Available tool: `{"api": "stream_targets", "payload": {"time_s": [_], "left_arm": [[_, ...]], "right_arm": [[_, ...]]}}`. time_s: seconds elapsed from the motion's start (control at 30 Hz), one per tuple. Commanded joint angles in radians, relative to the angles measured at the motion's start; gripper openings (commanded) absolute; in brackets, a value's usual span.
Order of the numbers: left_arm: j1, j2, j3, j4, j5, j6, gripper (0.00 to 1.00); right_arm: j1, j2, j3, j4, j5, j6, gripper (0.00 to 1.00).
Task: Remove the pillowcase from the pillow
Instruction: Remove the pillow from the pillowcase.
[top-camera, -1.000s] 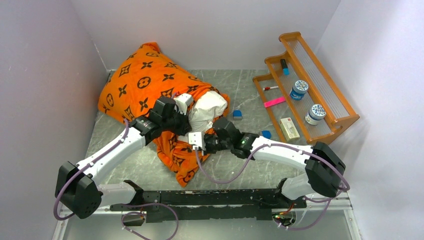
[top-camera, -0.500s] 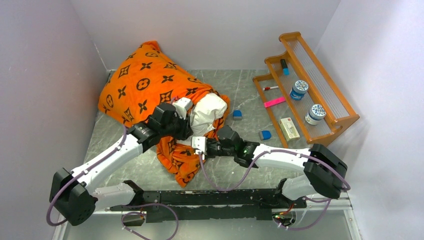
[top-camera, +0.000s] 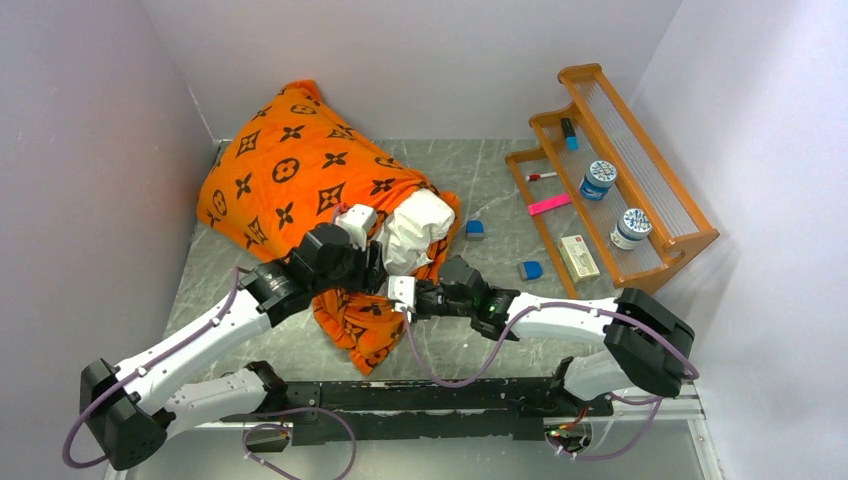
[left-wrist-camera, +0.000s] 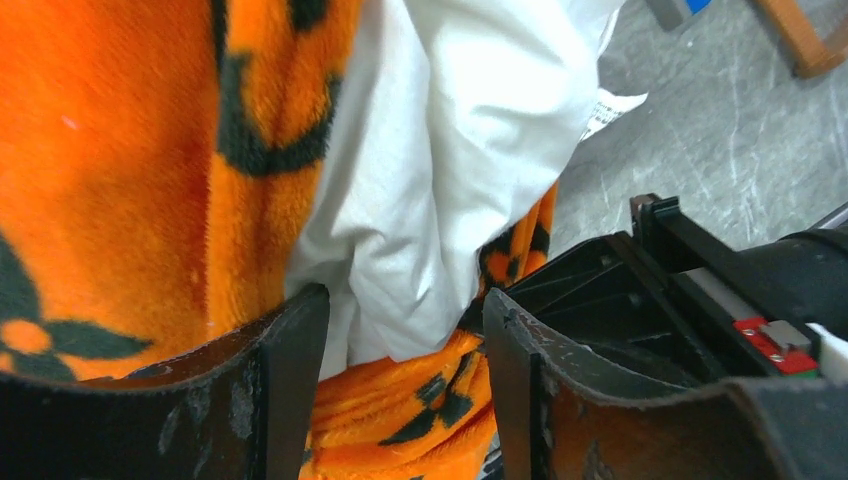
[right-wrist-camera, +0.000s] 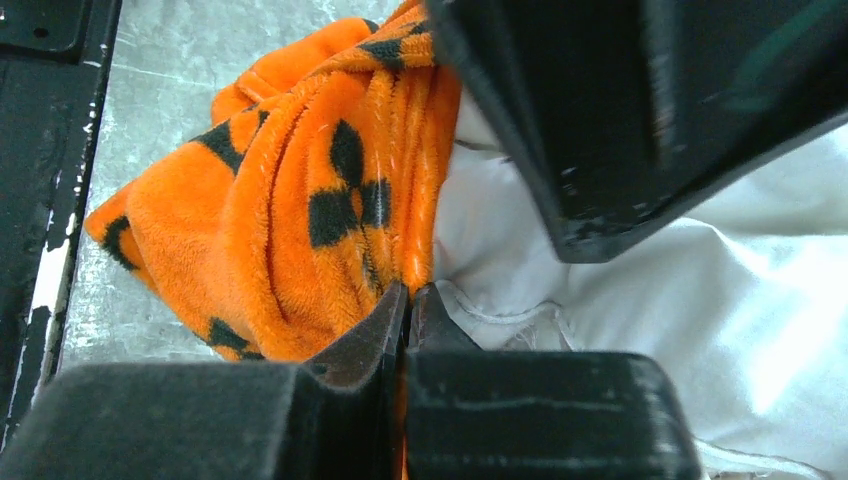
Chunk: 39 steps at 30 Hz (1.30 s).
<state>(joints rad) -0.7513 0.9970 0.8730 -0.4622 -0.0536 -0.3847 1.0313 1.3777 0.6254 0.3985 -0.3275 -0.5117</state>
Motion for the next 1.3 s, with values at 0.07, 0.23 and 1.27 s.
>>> {"api": "stream_targets", "payload": {"time_s": [0.07,0.23,1.27], "left_arm": [[-0.072,0.059,-0.004,-0.063,-0.131,-0.082,0.64],[-0.093,0.144,-0.003,-0.054,-0.174,-0.097,0.67],[0.112,0.433,0.207,0.419,-0.053,-0.187,0.05]], "right_arm": [[0.048,0.01,-0.043,-0.027,-0.174,0.066,0.0],[0.048,0.005,-0.053,-0.013,-0.175,0.066,0.0],[0.077,-0.013,-0.096,-0.06,-0.246,0.066,0.0]]}}
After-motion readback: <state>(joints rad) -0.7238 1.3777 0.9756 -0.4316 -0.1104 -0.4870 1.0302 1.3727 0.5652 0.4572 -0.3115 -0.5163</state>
